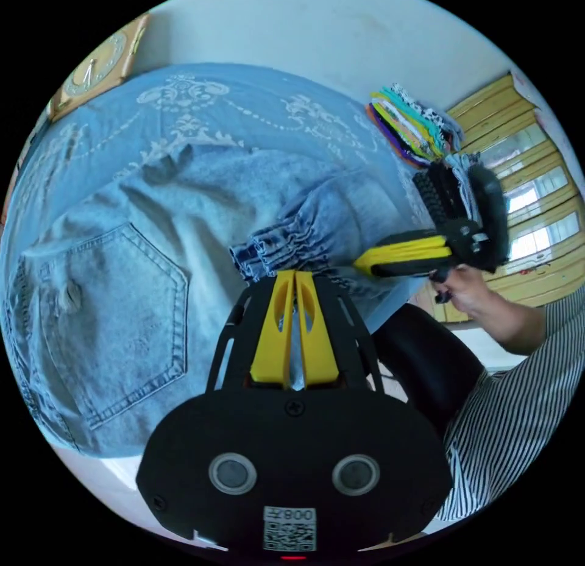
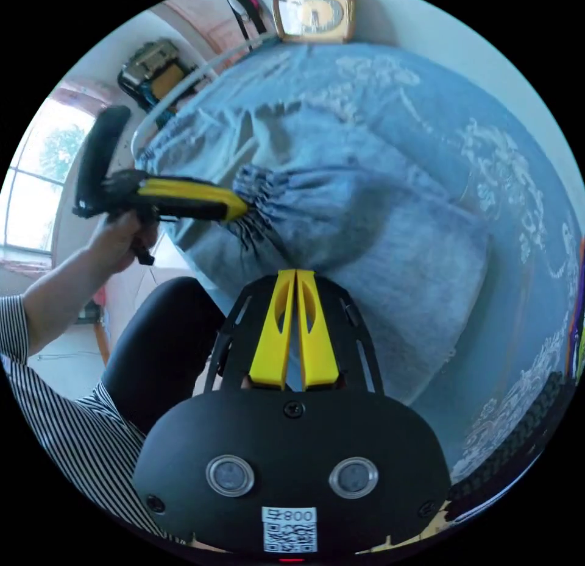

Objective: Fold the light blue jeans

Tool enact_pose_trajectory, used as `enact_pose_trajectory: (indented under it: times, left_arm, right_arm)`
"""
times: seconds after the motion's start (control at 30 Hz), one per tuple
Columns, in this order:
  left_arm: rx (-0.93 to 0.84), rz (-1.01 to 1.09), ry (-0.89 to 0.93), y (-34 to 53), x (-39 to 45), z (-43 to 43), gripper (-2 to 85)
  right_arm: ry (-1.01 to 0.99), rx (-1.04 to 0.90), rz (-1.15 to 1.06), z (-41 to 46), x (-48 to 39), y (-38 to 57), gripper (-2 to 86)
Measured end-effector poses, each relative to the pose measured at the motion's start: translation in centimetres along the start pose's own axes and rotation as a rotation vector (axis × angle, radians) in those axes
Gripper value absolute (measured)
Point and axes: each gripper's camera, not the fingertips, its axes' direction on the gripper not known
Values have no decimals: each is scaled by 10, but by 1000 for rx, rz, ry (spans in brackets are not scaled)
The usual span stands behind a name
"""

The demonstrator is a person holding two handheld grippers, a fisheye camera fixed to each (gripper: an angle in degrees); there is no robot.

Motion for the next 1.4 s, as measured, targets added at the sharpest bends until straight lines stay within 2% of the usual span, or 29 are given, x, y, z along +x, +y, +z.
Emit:
enact_pose_trajectory:
  times: [0.07, 0.17, 0.23, 0.4, 0.47, 0.63, 0.8, 0.93, 1.13, 1.23, 1.4]
  left_arm:
    - [-1, -60, 53, -6, 2, -13, 1]
    - [36, -14, -65, -10, 30, -34, 2]
    - [-21, -2, -70, -12, 39, -28, 4]
    - [43, -49, 16, -14, 54, -54, 18]
    - [84, -5, 48, -15, 83, -66, 42]
    - [39, 123, 162, -34, 162, -54, 100]
    - [-14, 231, 189, -61, 246, -29, 138]
    - [-85, 337, 77, -81, 319, -4, 164]
    - [-100, 300, -206, -94, 381, 9, 104]
    - [-83, 289, -212, -96, 393, -2, 61]
    - [-45, 250, -136, -101, 401, -26, 44]
  right_arm:
    - [-23, -12, 12, 6, 7, -4, 2]
    - [27, -34, -29, -1, 6, -3, 3]
    - [29, -24, -4, -11, 15, 3, 5]
    - [-42, 179, 201, -72, 76, 53, 21]
    - [-127, 236, 327, -90, 119, 85, 47]
    - [-301, 246, 522, -79, 181, 126, 80]
    - [-556, 216, 554, -51, 206, 131, 74]
    - [-646, 246, 544, -57, 221, 135, 69]
    - [-755, 229, 379, -68, 215, 110, 43]
    - [-746, 260, 372, -77, 223, 108, 49]
    - [-665, 359, 536, -95, 278, 122, 83]
